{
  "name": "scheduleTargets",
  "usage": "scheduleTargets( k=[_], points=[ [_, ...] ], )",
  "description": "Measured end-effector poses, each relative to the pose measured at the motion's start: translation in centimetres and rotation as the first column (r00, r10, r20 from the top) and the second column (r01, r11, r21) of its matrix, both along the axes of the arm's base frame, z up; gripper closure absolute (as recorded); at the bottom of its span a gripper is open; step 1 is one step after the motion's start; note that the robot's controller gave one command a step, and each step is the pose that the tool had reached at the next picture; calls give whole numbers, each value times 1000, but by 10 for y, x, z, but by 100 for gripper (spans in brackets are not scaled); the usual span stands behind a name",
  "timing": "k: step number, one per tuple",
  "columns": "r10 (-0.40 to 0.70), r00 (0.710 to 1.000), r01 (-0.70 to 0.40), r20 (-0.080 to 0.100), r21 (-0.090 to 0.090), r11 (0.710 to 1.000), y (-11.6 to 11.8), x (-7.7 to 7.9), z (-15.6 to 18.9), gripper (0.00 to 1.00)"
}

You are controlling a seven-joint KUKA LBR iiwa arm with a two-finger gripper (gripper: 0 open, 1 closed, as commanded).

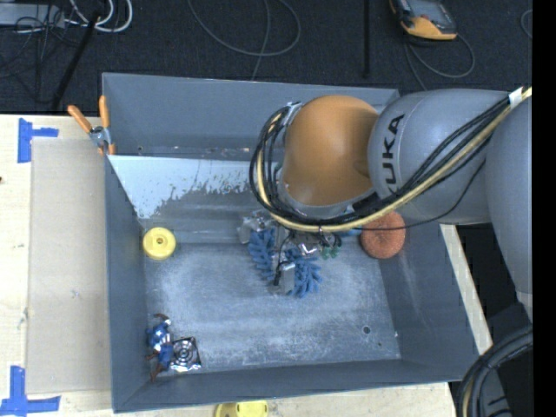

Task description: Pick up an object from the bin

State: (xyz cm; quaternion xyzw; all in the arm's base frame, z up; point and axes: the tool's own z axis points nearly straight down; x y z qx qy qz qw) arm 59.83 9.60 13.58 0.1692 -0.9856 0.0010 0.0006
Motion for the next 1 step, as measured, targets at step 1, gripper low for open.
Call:
scheduleTargets(
  k=[1],
  points=[
    [73,997,-73,3,4,997,-21,18,-2,0]
  ],
)
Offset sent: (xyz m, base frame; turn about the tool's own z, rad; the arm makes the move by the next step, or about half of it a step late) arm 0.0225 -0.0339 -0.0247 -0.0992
